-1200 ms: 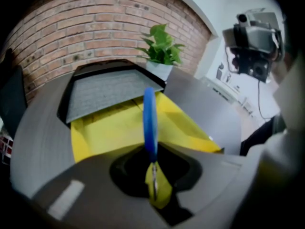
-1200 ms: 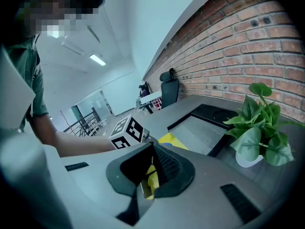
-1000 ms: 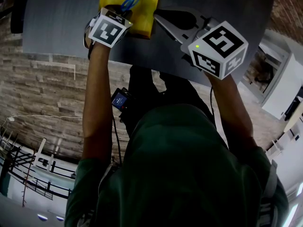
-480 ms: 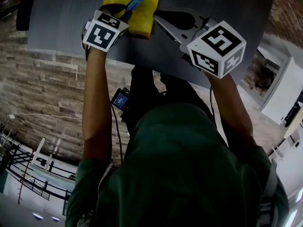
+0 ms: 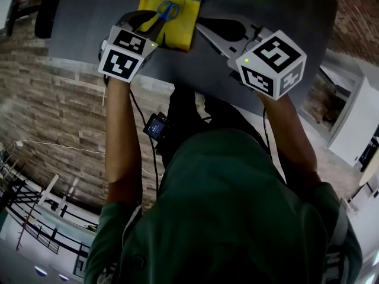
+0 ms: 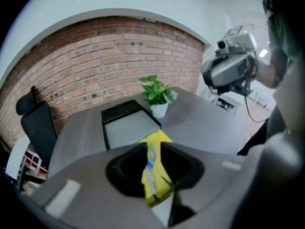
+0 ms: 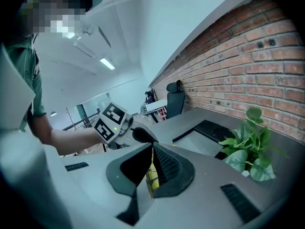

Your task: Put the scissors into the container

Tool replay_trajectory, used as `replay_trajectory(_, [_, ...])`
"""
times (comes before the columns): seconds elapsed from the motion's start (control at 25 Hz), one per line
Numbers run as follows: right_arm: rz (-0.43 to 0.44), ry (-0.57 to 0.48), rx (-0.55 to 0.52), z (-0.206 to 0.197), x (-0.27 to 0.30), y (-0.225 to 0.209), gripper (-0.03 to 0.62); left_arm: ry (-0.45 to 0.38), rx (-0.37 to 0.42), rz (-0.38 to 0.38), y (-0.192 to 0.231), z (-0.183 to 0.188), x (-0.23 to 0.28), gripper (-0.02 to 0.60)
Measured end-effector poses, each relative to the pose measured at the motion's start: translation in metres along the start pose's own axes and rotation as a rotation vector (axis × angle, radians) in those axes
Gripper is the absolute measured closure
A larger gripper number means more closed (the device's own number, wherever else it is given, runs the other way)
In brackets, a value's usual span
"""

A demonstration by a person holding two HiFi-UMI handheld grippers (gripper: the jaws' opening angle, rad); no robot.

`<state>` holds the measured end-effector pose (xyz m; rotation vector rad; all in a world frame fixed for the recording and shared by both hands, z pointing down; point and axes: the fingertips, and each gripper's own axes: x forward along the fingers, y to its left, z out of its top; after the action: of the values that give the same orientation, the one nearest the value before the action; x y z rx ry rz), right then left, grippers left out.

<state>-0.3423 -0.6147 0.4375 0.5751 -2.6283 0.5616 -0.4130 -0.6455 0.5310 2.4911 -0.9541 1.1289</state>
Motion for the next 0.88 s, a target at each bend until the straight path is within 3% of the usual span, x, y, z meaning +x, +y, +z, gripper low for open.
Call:
replay_trajectory(0.56, [0.026,-0.130,-0.230,0.066,-0.056,0.048,0.589,-0.296,0.041,0.197,-0.023,0.087,-0.153,0.503])
replay_trajectory(0.88, [0.052,-0.206,-0.303,0.088,-0.109,0.080,0.589,-0.352,0.093,0.336,-0.060,0.100,-0.218,0.511])
